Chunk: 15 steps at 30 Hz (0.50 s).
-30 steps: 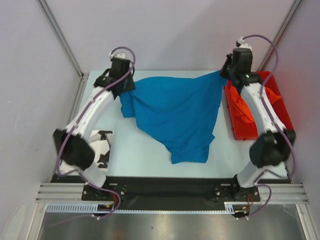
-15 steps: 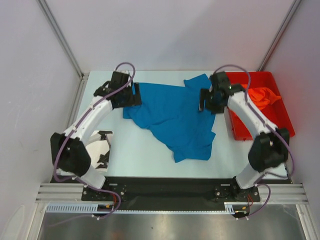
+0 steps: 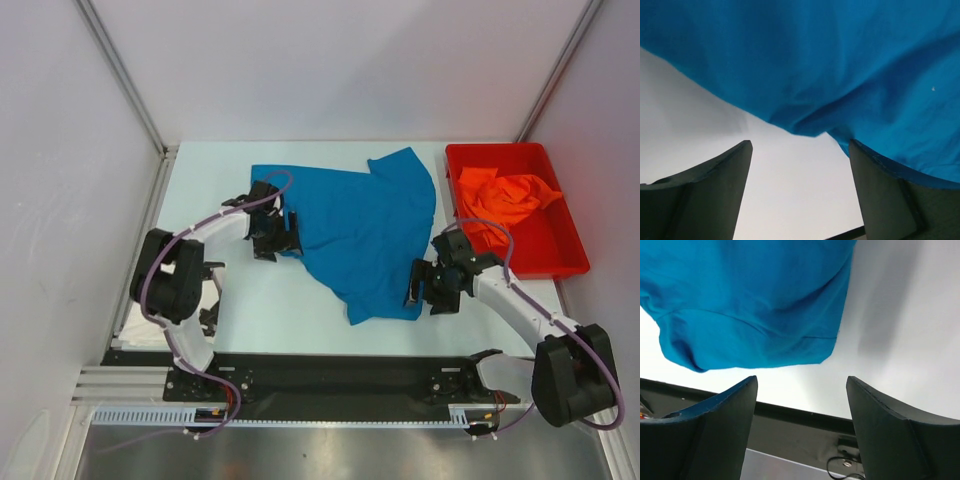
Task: Fold and stack the t-shirts
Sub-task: Flatten the tshirt out
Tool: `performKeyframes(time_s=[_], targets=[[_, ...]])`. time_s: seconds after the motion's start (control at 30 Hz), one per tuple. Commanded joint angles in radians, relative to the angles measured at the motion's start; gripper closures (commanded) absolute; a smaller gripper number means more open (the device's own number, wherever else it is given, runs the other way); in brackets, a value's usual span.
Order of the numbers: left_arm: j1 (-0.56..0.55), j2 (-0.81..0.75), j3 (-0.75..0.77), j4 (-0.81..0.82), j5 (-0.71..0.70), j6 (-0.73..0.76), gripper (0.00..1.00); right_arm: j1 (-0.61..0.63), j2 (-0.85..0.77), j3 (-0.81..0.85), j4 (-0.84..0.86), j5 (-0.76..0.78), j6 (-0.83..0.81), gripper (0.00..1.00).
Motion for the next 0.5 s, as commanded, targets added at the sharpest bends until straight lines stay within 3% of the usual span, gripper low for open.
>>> performKeyframes(time_s=[0.0, 0.07, 0.2, 0.27, 0.3, 0.37, 0.4, 0.47], targets=[[-0.002, 0.051, 0.091, 0.060, 0.011, -0.017, 0.19, -0.012, 0.002, -0.033, 0.134, -0.054, 0.072, 0.22], [-0.002, 0.088, 0.110, 0.051, 0.003, -0.013, 0.24, -0.010, 0.045, -0.038, 0.153, -0.062, 0.098, 0.25], [-0.002, 0.107, 0.134, 0.025, -0.017, -0.009, 0.57, -0.009, 0.106, -0.049, 0.200, -0.054, 0.124, 0.38], [-0.002, 0.090, 0.119, 0.029, -0.023, -0.010, 0.63, -0.006, 0.110, -0.050, 0.217, -0.048, 0.134, 0.43], [-0.002, 0.073, 0.111, 0.028, -0.026, -0.007, 0.73, -0.006, 0.111, -0.052, 0.234, -0.040, 0.137, 0.45], [-0.002, 0.058, 0.098, 0.013, -0.037, 0.002, 0.85, -0.007, 0.113, -0.056, 0.248, -0.031, 0.140, 0.67], [-0.002, 0.038, 0.090, -0.001, -0.047, 0.006, 0.98, -0.006, 0.116, -0.058, 0.250, -0.025, 0.141, 0.83], [-0.002, 0.007, 0.082, -0.015, -0.061, 0.014, 1.00, -0.006, 0.113, -0.044, 0.241, -0.022, 0.137, 1.00]])
